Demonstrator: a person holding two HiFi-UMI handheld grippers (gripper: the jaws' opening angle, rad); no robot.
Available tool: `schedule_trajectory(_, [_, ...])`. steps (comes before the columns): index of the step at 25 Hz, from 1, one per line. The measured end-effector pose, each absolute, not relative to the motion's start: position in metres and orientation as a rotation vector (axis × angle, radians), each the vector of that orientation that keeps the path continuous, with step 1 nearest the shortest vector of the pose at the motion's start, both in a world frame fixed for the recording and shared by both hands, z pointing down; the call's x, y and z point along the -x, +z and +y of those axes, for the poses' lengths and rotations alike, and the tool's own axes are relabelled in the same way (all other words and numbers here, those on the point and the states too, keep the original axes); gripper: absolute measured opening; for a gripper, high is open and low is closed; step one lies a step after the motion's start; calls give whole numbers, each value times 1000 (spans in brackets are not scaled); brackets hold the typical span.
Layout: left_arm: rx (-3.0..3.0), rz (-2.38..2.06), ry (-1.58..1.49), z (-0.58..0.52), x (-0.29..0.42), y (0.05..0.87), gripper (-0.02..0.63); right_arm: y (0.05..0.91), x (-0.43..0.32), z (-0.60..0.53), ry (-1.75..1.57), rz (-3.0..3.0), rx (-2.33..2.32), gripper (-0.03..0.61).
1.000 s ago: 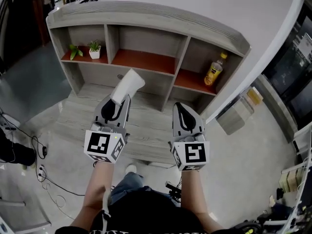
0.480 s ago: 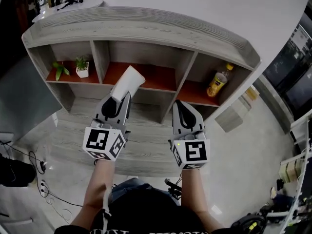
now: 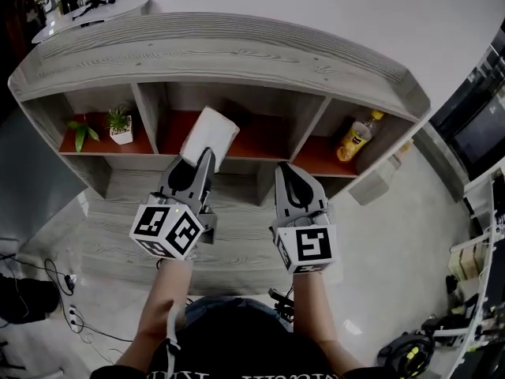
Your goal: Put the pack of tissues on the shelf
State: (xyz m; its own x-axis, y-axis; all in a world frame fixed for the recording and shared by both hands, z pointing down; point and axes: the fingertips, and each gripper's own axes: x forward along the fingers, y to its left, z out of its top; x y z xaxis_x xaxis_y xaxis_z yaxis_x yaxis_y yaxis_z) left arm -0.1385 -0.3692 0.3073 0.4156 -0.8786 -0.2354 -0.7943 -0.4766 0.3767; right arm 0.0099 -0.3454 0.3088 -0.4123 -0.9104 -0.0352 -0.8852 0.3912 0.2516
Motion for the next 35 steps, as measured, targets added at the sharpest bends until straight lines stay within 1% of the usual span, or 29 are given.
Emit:
schedule_trajectory(14, [-1976, -1118, -910, -390, 126, 337, 110, 320, -14, -356, -344, -2545, -1578, 16])
schedule_trajectory(22, [-1660, -1010, -1003, -399, 117, 355, 109, 316, -21, -367, -353, -2581, -1518, 17])
schedule_trajectory(26, [-1483, -976, -1001, -400, 113, 370, 110, 315, -23, -372, -331, -2605, -1513, 17])
schedule_trajectory(31, [-1389, -962, -1049, -405, 116, 376, 110, 313, -23, -374, -343, -2624, -1502, 17])
schedule_trajectory(35, [-1288, -959, -1006, -401, 116, 379, 109, 313, -29, -374, -331, -2625, -1516, 17])
